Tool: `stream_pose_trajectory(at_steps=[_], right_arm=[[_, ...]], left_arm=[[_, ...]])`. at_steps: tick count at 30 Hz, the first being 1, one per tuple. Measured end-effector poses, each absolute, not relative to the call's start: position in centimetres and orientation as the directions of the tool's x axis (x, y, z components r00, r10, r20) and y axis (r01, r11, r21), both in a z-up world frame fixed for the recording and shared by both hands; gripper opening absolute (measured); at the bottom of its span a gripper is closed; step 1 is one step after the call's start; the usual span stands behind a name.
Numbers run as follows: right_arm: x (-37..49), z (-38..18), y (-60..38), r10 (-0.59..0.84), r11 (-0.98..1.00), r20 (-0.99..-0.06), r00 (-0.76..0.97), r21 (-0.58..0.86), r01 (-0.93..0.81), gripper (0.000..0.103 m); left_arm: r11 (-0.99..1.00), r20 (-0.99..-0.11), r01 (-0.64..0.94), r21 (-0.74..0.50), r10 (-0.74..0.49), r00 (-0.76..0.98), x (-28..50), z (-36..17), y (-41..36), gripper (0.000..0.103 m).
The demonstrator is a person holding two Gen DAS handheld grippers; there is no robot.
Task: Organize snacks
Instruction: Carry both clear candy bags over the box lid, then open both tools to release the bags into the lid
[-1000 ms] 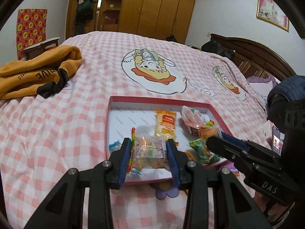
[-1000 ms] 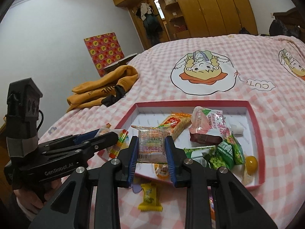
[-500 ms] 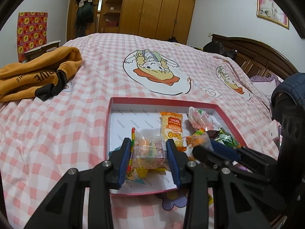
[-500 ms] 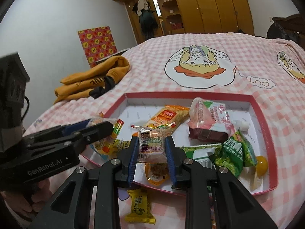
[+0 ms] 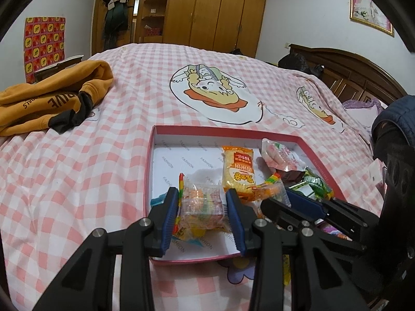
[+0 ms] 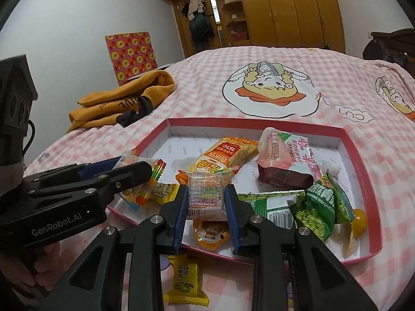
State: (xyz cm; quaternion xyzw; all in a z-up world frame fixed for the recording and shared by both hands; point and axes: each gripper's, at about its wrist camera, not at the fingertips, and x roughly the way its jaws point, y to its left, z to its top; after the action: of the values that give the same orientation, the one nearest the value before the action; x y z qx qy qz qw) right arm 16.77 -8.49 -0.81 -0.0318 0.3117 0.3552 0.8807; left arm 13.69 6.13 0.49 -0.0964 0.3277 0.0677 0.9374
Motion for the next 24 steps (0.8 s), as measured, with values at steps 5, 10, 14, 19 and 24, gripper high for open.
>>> stream_pose_trajectory(at_steps=[5, 10, 14, 19, 24], right_arm=[[16.72, -0.93, -8.42, 0.593, 0.755, -0.576, 0.562, 0.154, -0.638, 0.03], [16.94, -1.07, -8.52, 0.587, 0.763, -0.579, 0.566, 0.161, -0.626, 0.03], [16.88, -1.13, -8.51, 0.558, 0.785, -0.584, 0.59, 0.139, -0.604, 0.031], [17.03, -1.22, -8.5, 0.544, 0.794, -0.593, 0.594, 0.134, -0.594, 0.035], [17.04, -1.26, -8.44, 0.542, 0.794, -0.594, 0.594, 0.13, -0.594, 0.038]], left_arm=[[0.973, -0.625, -0.19, -0.13, 0.068, 0.778, 13.7, 0.47, 6.08, 0.04], [0.973, -0.629, -0.192, -0.126, 0.071, 0.775, 13.71, 0.46, 6.05, 0.041], [0.973, -0.619, -0.194, -0.126, 0.076, 0.782, 13.67, 0.53, 6.08, 0.041], [0.973, -0.612, -0.202, -0.116, 0.09, 0.786, 13.63, 0.58, 6.1, 0.041], [0.976, -0.585, -0.196, -0.1, 0.102, 0.805, 13.29, 1.27, 5.75, 0.054]])
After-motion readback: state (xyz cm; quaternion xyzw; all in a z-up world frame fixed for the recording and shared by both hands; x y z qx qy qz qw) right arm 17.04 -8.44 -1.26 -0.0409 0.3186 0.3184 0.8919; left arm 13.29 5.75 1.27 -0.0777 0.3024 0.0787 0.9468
